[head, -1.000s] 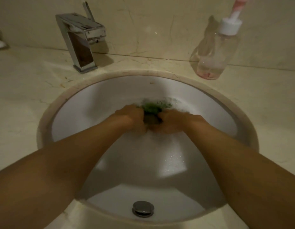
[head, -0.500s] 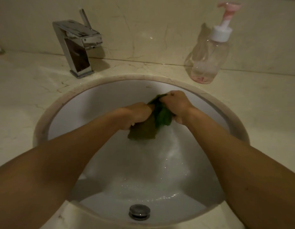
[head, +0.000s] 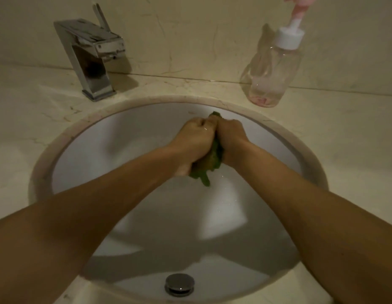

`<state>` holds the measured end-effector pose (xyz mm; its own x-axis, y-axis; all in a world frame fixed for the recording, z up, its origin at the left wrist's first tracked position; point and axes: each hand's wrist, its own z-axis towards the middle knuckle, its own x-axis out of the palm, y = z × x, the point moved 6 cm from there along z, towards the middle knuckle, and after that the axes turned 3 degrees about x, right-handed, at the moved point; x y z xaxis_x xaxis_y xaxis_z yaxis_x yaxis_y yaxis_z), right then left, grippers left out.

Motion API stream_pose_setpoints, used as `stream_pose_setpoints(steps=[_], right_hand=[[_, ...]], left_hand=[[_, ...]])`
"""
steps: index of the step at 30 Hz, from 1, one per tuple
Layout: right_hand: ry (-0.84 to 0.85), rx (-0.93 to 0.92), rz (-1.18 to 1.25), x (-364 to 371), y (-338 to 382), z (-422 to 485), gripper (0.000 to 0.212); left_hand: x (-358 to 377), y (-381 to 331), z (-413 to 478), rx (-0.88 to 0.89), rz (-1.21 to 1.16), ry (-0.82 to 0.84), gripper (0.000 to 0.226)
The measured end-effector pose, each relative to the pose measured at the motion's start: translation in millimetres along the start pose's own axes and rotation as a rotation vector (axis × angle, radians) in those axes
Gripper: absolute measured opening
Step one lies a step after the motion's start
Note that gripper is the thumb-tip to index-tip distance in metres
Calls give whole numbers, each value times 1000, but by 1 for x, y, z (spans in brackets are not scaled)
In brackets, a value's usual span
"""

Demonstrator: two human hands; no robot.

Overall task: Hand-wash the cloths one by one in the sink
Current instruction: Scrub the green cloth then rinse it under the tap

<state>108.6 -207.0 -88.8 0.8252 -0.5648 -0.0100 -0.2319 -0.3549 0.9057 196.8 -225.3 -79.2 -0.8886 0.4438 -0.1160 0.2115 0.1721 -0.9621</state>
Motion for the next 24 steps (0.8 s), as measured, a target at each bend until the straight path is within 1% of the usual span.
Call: stream_pose_setpoints(steps=[2,3,5,7,9,11,14,17,20,22,24], right_hand=[[-4,2,29,-3,2,-5,28],[38,-18,-13,3,2,-10,27],[153,-119,-112,20,1,-24,30],[234,-165,-168,36,-4,-38,30],[199,-200,-163,36,-2,-35,27],[112,-176,-114,25,3,-18,29],[85,-53,-26,17,-2,1,33],[96,44,5,19,-9,-18,29],[207,19,-74,33,-15,-38,26],[180,-18,-47,32,-12,-30,32],[106,-18,-44,19,-3,-16,36]], left_hand=[[3,-1,0,43,30,-32,34],[-7,-2,2,65,32,-89,32],[-31,-3,11,99,109,-191,30],[-48,0,14,97,113,-215,30],[-49,1,8,69,26,-236,29],[-32,-6,0,97,-41,-221,27],[-5,-15,-3,156,-72,-163,32],[-24,-9,5,120,-142,-189,44],[-50,-3,15,93,-67,-246,47],[-48,-2,15,91,-106,-256,45],[-23,-4,5,88,-173,-196,40]])
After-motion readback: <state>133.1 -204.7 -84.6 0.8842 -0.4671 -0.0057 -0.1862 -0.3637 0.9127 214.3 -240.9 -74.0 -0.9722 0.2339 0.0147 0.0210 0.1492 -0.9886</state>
